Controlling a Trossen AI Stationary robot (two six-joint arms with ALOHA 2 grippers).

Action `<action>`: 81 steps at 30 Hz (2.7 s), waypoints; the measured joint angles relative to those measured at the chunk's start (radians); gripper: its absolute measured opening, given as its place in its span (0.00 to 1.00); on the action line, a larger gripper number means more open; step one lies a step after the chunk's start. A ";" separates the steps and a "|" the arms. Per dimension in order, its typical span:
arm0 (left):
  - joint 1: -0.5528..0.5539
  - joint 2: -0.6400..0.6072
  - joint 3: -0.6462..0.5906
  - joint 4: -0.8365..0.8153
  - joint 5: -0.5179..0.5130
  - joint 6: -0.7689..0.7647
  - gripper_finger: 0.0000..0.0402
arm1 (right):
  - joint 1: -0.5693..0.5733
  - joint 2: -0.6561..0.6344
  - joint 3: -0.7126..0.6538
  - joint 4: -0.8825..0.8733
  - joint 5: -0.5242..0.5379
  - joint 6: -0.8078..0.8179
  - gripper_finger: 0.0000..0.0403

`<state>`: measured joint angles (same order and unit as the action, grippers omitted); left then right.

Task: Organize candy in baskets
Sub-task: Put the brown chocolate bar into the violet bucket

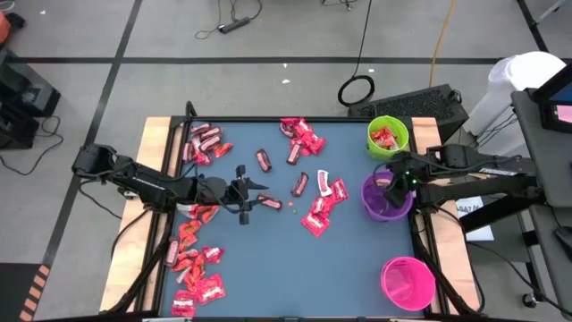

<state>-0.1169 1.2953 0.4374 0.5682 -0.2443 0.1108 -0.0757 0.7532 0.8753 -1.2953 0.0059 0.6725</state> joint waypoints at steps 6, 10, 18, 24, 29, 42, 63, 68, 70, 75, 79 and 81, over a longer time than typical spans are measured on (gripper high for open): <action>0.000 0.000 0.000 -0.001 0.000 0.000 0.40 | 0.000 0.000 0.000 0.005 -0.004 0.000 0.28; 0.000 0.000 0.000 -0.001 0.000 0.000 0.40 | 0.000 0.000 0.000 0.030 -0.027 -0.006 0.40; 0.000 0.000 0.000 -0.001 0.000 -0.001 0.40 | -0.001 0.027 0.000 0.506 -0.008 -0.238 0.50; 0.000 0.000 0.000 -0.001 0.000 -0.001 0.40 | -0.001 0.139 0.000 0.791 -0.004 -0.437 0.50; 0.000 0.000 0.000 -0.001 0.001 -0.001 0.40 | -0.001 0.263 0.000 0.921 0.013 -0.562 0.50; 0.000 0.000 0.000 -0.003 0.001 -0.001 0.40 | -0.001 0.605 0.000 1.063 0.028 -0.855 0.69; 0.000 0.000 0.001 -0.005 0.002 -0.001 0.40 | -0.045 1.026 0.028 1.320 0.072 -1.104 0.59; 0.000 0.000 0.001 -0.006 0.002 -0.001 0.40 | -0.086 1.087 0.091 1.265 0.065 -1.087 0.55; 0.000 0.000 0.001 -0.009 0.002 -0.001 0.40 | -0.101 1.110 0.118 1.215 0.030 -1.087 0.53; 0.000 0.000 0.001 -0.010 0.002 -0.001 0.40 | -0.126 1.150 0.182 1.113 -0.042 -1.046 0.44; 0.000 0.000 0.001 -0.010 0.002 -0.001 0.40 | -0.128 1.156 0.208 1.073 -0.044 -1.034 0.31; 0.000 0.000 0.001 -0.010 0.002 -0.001 0.40 | -0.127 1.151 0.215 1.068 -0.038 -1.034 0.24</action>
<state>-0.1173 1.2953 0.4385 0.5583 -0.2424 0.1101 -0.2032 1.9044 1.0900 -0.2276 -0.0326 -0.3618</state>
